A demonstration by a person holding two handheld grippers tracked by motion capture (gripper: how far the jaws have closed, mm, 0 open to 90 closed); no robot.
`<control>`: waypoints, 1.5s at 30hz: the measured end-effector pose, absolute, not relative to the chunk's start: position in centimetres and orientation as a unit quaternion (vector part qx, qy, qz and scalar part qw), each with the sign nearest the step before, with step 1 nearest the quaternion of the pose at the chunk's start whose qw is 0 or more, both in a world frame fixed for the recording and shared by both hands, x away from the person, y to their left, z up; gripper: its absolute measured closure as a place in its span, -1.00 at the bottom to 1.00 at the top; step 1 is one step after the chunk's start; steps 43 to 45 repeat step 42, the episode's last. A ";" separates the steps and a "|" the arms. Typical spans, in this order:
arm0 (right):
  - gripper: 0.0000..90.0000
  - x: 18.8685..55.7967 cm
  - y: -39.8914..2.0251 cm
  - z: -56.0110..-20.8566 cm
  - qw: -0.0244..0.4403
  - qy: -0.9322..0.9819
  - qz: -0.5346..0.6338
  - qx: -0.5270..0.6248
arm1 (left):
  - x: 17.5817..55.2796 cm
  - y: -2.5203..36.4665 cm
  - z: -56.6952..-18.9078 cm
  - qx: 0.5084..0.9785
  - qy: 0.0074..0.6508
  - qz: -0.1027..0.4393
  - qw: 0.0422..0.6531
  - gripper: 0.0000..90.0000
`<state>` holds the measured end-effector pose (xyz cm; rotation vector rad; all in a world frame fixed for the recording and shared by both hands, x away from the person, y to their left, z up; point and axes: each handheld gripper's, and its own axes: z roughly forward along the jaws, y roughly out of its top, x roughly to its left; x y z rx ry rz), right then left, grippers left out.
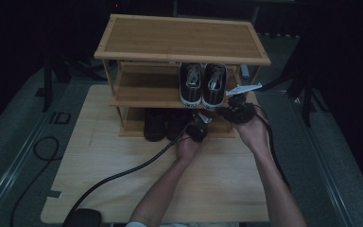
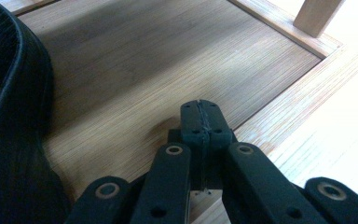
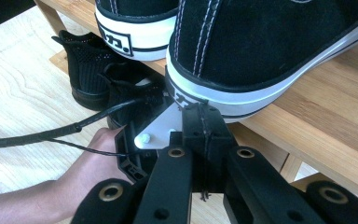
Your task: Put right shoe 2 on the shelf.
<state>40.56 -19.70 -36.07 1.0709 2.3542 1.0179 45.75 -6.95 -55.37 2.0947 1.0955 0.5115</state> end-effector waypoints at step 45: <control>0.98 37.5 -22.6 -37.8 0.182 0.834 0.348 0.387 | 45.7 -7.0 -55.4 0.811 0.420 0.203 0.352 0.99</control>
